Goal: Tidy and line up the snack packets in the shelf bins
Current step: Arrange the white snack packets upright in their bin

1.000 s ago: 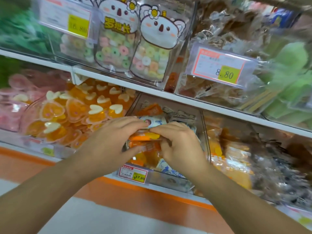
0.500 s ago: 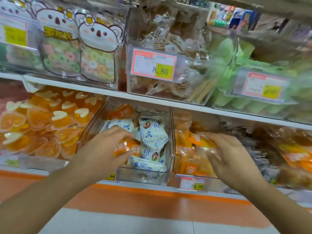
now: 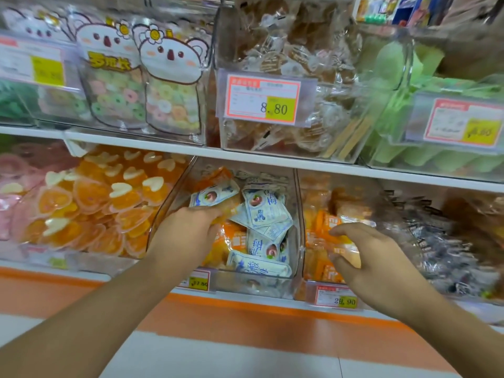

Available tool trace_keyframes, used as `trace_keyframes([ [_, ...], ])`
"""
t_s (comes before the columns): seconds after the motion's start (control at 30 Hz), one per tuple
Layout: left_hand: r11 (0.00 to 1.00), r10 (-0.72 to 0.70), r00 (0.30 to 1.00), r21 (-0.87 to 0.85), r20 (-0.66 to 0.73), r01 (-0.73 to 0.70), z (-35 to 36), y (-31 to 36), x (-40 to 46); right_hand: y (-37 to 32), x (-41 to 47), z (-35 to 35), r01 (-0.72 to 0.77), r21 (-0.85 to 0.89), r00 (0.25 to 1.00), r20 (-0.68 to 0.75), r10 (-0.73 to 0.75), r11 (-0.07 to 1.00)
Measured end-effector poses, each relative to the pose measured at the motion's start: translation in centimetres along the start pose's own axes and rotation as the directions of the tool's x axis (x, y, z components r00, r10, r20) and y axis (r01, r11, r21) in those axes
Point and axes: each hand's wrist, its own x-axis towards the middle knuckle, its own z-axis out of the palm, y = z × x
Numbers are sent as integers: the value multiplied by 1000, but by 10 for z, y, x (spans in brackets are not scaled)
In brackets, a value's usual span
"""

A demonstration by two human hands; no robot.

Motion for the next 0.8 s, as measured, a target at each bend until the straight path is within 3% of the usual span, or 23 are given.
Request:
trace_keyframes([
  [0.1, 994, 109, 990, 33, -87, -106, -20, 5, -7, -13, -1, -2, 32, 28, 999, -35, -31, 999],
  [0.23, 933, 210, 948, -242, -239, -267, -54, 30, -20, -47, -5, -7, 137, 170, 988, -94, -122, 976],
  [0.33, 816, 239, 947, -484, -215, -316, -61, 60, -27, -70, -9, -9, 245, 276, 968, -115, -221, 929],
  [0.4, 743, 232, 959, -606, -165, -284, -58, 76, -30, -73, -11, -12, 261, 333, 961, -182, -210, 906],
  [0.47, 749, 216, 973, -626, -81, -218, -50, 81, -29, -67, -15, -21, 248, 354, 960, -214, -181, 902],
  [0.57, 858, 169, 986, -494, 10, -142, -38, 67, -26, -38, -21, -29, 258, 158, 909, -375, -183, 953],
  [0.63, 918, 137, 989, -383, 51, -107, -33, 48, -22, -10, -17, -31, 144, -75, 873, -461, -163, 987],
  [0.67, 944, 126, 989, -314, 75, -96, -32, 38, -21, 1, -13, -29, 54, -144, 907, -408, -109, 988],
  [0.73, 975, 95, 987, -211, 128, -66, -30, 16, -20, 14, -8, -22, -39, -166, 987, -161, 12, 985],
  [0.8, 986, 62, 984, -165, 169, -33, -33, -5, -22, 18, -7, -15, -60, -149, 998, 25, 64, 987],
])
